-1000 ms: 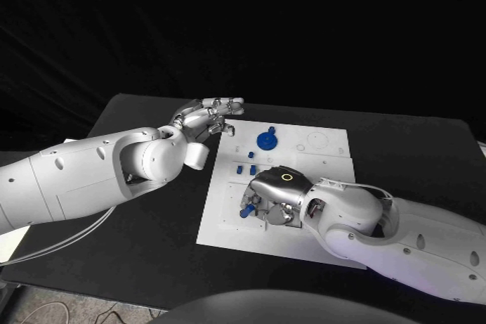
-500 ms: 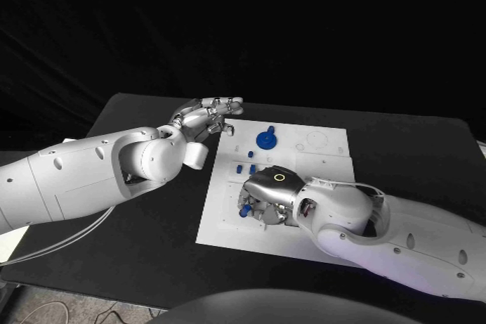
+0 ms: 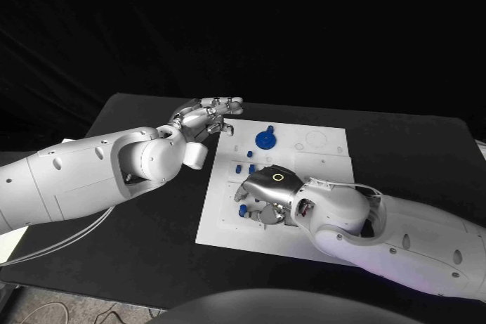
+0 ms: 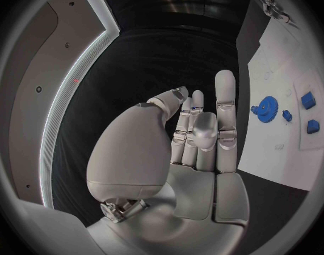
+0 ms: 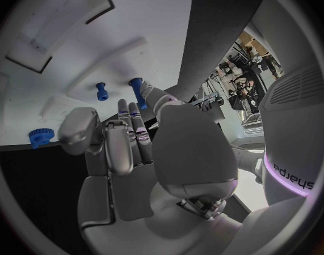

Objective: Assemble the parts on the task board

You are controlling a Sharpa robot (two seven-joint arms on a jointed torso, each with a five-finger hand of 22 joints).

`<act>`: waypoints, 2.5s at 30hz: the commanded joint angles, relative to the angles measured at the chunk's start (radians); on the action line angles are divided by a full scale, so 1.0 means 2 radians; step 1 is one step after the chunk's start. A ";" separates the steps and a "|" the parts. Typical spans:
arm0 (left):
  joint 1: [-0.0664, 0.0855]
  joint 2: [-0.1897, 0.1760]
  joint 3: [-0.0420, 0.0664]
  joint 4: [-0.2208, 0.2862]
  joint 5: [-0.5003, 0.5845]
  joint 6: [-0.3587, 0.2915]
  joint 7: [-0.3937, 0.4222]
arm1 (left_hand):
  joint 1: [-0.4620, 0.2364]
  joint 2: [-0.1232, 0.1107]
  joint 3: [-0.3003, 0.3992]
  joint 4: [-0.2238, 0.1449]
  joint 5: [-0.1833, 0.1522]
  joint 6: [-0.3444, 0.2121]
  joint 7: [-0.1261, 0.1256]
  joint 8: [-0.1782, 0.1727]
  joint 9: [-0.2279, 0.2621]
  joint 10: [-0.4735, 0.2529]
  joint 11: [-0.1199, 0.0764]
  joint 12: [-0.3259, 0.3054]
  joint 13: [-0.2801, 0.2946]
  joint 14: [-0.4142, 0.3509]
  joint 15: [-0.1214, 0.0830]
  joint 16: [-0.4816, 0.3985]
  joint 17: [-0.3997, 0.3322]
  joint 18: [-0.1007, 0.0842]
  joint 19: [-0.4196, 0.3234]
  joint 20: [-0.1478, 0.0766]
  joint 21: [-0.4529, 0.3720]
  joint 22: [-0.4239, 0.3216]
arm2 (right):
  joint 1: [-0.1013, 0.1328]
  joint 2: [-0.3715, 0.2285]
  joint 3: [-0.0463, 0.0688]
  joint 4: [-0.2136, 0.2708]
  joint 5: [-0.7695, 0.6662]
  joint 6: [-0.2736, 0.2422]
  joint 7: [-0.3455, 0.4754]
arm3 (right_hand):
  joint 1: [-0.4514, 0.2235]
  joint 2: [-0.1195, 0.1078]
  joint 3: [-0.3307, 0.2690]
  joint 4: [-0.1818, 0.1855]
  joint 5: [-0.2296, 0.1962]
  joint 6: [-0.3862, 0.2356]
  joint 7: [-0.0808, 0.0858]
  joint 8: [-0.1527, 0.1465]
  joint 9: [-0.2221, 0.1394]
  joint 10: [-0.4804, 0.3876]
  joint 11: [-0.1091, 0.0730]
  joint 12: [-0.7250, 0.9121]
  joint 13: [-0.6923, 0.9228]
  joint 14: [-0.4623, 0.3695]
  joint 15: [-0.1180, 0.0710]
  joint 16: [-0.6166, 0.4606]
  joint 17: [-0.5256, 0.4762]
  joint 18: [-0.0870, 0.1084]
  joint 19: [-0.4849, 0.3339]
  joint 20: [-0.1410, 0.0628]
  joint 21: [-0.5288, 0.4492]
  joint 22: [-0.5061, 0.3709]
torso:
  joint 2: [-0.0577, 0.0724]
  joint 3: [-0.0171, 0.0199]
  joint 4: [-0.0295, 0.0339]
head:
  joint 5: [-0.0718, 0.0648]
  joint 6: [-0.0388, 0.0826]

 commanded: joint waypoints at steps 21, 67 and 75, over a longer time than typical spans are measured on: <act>-0.002 -0.003 0.000 0.000 -0.002 0.009 -0.001 | 0.001 0.006 0.001 -0.004 0.002 -0.005 0.000 0.003 0.000 -0.004 0.000 0.002 0.001 -0.004 0.001 -0.004 -0.002 0.009 -0.002 0.001 -0.003 -0.001 | 0.029 -0.189 0.009 0.094 0.193 -0.150 -0.029 | -0.018 0.002 -0.066 0.037 0.020 0.026 0.000 0.019 0.007 0.164 -0.034 0.116 0.043 0.031 -0.022 0.024 0.036 -0.001 0.022 -0.014 0.033 0.052 | -0.007 -0.0012 -0.0119 | -0.044 0.024; -0.010 -0.008 -0.003 0.000 -0.002 0.012 -0.002 | 0.001 0.007 0.001 -0.004 0.002 -0.005 0.000 0.004 0.000 -0.004 0.000 0.003 0.001 -0.004 0.002 -0.004 -0.002 0.009 -0.002 0.001 -0.003 -0.001 | -0.022 -0.215 -0.004 0.085 0.144 -0.046 -0.184 | -0.078 0.047 -0.221 0.109 0.110 0.019 -0.023 0.106 0.055 0.237 -0.056 0.652 0.645 0.039 -0.041 0.063 0.092 -0.013 0.040 -0.035 0.079 0.120 | -0.011 -0.0032 -0.0229 | -0.061 0.019; -0.010 -0.009 -0.003 0.000 -0.002 0.012 -0.002 | 0.001 0.007 0.001 -0.004 0.002 -0.005 0.000 0.004 0.000 -0.004 0.000 0.003 0.001 -0.004 0.002 -0.004 -0.002 0.009 -0.002 0.001 -0.003 -0.001 | -0.027 -0.204 -0.004 0.071 0.142 -0.038 -0.184 | -0.072 0.051 -0.223 0.107 0.112 0.020 -0.024 0.109 0.057 0.237 -0.057 0.652 0.647 0.039 -0.041 0.064 0.093 -0.013 0.040 -0.035 0.080 0.122 | -0.011 -0.0036 -0.0225 | -0.058 0.017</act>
